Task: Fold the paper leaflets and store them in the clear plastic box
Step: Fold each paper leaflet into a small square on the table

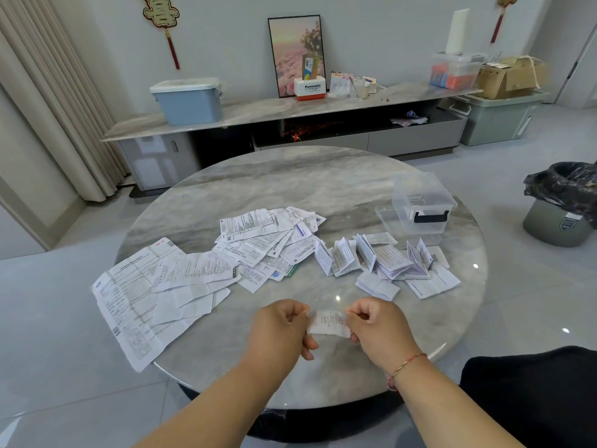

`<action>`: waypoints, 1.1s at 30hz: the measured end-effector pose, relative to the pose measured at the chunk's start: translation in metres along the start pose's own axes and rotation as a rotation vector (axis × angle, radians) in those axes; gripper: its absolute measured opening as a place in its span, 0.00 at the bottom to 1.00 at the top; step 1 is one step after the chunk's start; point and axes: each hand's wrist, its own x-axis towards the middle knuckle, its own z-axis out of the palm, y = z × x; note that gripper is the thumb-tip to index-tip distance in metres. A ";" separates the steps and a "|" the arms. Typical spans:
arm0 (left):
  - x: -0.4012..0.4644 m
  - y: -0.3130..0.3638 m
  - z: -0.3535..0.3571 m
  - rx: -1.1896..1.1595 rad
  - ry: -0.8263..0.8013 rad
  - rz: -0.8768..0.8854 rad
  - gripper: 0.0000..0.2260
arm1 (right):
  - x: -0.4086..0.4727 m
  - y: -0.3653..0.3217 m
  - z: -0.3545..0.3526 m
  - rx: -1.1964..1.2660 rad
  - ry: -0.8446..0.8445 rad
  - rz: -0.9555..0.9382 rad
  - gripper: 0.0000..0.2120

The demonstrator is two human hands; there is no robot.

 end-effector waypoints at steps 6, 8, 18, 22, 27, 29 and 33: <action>0.012 -0.011 -0.022 0.126 0.133 0.011 0.06 | 0.028 0.032 -0.022 0.048 0.278 0.292 0.06; 0.015 -0.016 -0.029 0.161 0.176 0.009 0.06 | 0.031 0.040 -0.021 -0.026 0.330 0.315 0.02; 0.039 -0.027 -0.081 0.529 0.424 0.087 0.05 | 0.012 0.004 -0.016 0.121 0.690 0.044 0.06; 0.070 -0.040 -0.118 0.835 0.436 0.127 0.17 | -0.011 -0.009 0.012 0.064 0.435 -0.136 0.10; 0.102 -0.038 -0.135 0.809 0.407 0.026 0.29 | -0.021 0.000 0.038 -0.065 0.144 -0.204 0.13; 0.114 -0.037 -0.132 0.806 0.376 -0.005 0.31 | -0.020 0.002 0.042 -0.088 0.108 -0.204 0.14; 0.127 -0.034 -0.126 0.980 0.325 -0.094 0.22 | -0.014 0.005 0.047 -0.126 0.051 -0.158 0.13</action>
